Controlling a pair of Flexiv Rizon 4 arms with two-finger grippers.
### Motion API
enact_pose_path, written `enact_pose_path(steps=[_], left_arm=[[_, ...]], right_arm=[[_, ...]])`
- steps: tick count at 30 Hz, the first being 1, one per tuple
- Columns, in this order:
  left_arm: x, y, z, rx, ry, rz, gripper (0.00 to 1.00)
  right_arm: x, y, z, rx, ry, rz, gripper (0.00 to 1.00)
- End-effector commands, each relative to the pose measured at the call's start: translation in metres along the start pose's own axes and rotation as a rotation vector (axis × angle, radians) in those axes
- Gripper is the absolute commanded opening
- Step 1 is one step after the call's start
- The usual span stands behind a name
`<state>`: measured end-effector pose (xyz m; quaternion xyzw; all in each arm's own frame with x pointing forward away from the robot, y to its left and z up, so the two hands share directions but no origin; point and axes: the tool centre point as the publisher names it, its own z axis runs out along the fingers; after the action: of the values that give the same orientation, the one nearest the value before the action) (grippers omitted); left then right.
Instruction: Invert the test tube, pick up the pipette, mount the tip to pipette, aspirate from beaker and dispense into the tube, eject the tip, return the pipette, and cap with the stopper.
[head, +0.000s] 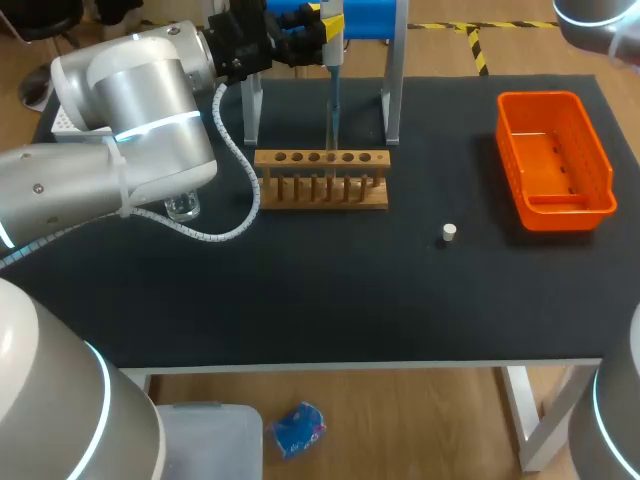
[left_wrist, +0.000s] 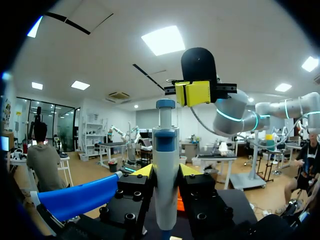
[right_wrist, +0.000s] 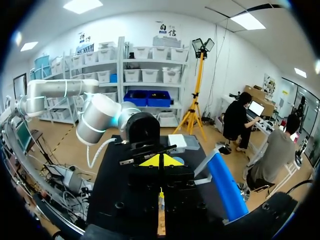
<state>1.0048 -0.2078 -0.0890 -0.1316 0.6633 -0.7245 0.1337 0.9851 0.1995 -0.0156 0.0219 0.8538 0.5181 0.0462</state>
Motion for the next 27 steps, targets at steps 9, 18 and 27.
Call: enact_pose_path(steps=[9,18,27], left_arm=[[0.000,0.001,0.001,0.003,-0.005,0.001,0.00],[0.000,0.001,0.001,0.003,-0.005,0.001,0.00],[0.000,0.001,0.001,0.003,-0.005,0.001,0.00]], right_arm=[[-0.001,0.007,-0.002,-0.019,0.009,-0.004,0.00],[-0.011,0.012,0.004,-0.024,-0.001,-0.014,0.00],[-0.017,0.009,0.011,-0.014,0.000,-0.004,0.00]])
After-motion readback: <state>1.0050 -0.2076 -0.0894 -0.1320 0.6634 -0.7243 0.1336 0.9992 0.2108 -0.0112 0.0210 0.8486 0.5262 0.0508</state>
